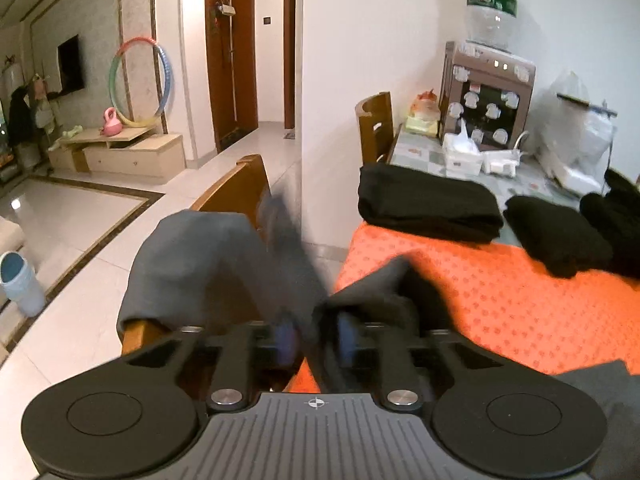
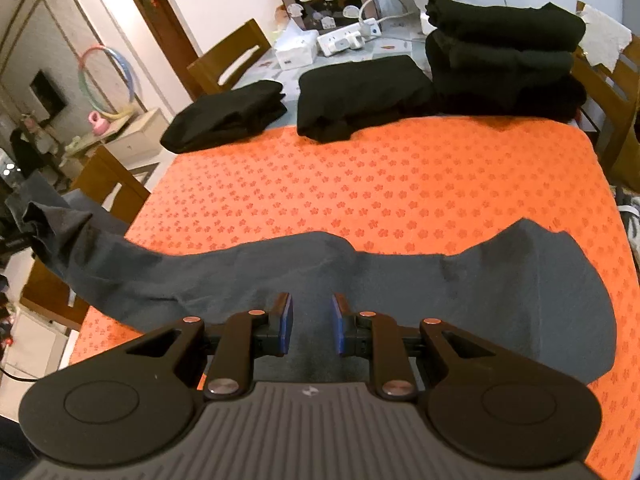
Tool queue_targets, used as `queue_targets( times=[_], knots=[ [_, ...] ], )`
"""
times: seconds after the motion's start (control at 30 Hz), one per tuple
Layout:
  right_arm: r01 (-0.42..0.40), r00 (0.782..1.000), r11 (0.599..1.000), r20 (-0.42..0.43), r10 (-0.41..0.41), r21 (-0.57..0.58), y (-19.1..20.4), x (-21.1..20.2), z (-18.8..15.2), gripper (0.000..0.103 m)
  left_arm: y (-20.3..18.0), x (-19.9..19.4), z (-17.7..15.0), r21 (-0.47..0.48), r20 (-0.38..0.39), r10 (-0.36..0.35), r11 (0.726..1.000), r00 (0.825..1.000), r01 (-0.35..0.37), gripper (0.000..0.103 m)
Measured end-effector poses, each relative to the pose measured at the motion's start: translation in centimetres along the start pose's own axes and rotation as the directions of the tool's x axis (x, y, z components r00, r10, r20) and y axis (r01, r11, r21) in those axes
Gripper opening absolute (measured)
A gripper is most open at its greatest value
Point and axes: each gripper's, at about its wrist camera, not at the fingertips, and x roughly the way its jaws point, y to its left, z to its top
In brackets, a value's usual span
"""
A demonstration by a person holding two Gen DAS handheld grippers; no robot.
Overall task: Fold clothes
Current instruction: 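Lay the grey sweatshirt onto the orange cloth with both tools and release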
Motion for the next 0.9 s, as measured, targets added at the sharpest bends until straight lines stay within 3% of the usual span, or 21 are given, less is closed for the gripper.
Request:
queue_targets(
  times=[0.17,0.37,0.53,0.7,0.9],
  knots=[
    [0.065,0.998,0.998,0.004,-0.065,0.004,-0.5,0.1,-0.2,0.030,-0.8,-0.6,0.3,0.011,0.014,-0.058,0.998,0.998,0.058,0.072],
    [0.163,0.986,0.987,0.028,-0.162,-0.011,-3.5,-1.1,0.6,0.039,-5.1,0.5,-1.2,0.060,-0.046,-0.164,0.984,0.985,0.166,0.073],
    [0.198,0.980,0.974,0.021,-0.197,-0.114,-7.4,-1.4,2.6,0.052,-9.7,1.0,-2.5,0.099,-0.095,-0.237,0.964,0.967,0.246,0.073],
    [0.162,0.984,0.951,-0.030,-0.176,-0.264,-10.8,-0.2,4.7,0.058,-14.4,1.8,-3.7,0.125,-0.150,-0.264,0.951,0.953,0.283,0.073],
    [0.048,0.985,0.893,-0.128,-0.117,-0.448,-13.4,3.4,6.8,0.058,-18.8,3.1,-5.0,0.176,-0.203,-0.272,0.935,0.941,0.308,0.073]
  ],
)
